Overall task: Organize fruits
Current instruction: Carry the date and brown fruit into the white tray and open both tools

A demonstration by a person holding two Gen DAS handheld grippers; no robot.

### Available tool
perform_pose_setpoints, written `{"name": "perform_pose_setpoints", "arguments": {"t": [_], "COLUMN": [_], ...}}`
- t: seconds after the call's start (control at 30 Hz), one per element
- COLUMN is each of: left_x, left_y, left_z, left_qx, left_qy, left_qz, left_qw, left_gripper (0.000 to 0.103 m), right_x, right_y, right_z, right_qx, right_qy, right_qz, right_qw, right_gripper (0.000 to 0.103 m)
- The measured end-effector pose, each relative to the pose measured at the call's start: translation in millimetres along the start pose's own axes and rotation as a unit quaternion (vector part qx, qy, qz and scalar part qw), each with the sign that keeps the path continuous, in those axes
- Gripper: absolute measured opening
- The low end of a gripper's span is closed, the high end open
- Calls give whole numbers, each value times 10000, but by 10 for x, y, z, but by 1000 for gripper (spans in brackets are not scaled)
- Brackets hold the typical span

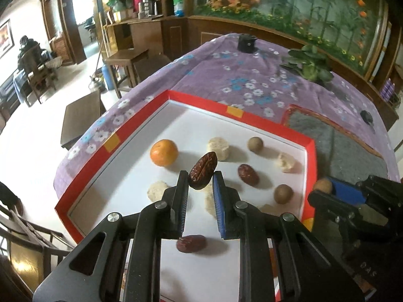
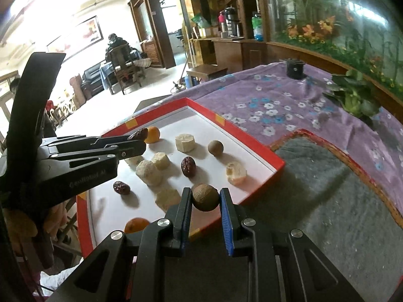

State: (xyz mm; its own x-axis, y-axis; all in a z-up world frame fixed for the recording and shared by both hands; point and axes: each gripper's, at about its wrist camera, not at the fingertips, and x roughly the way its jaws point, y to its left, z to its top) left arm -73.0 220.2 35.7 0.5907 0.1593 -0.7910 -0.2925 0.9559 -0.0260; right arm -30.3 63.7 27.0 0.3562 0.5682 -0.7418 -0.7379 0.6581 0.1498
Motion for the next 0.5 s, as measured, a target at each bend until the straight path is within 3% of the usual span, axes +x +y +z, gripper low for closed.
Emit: {"name": "perform_pose_setpoints", "arguments": {"t": [0.5], "left_x": [230], "left_y": [59], "left_z": [56], "left_qx": [-99], "left_qy": [122], "left_qz": [103], "left_qw": [9998], "left_gripper": [19], "right_x": [690], "right_y": [-20], "right_z": [326], "right_qx": [-194], "right_qy": [412], "right_qz": [-71], "right_qw": [9989], "right_gripper": [21]}}
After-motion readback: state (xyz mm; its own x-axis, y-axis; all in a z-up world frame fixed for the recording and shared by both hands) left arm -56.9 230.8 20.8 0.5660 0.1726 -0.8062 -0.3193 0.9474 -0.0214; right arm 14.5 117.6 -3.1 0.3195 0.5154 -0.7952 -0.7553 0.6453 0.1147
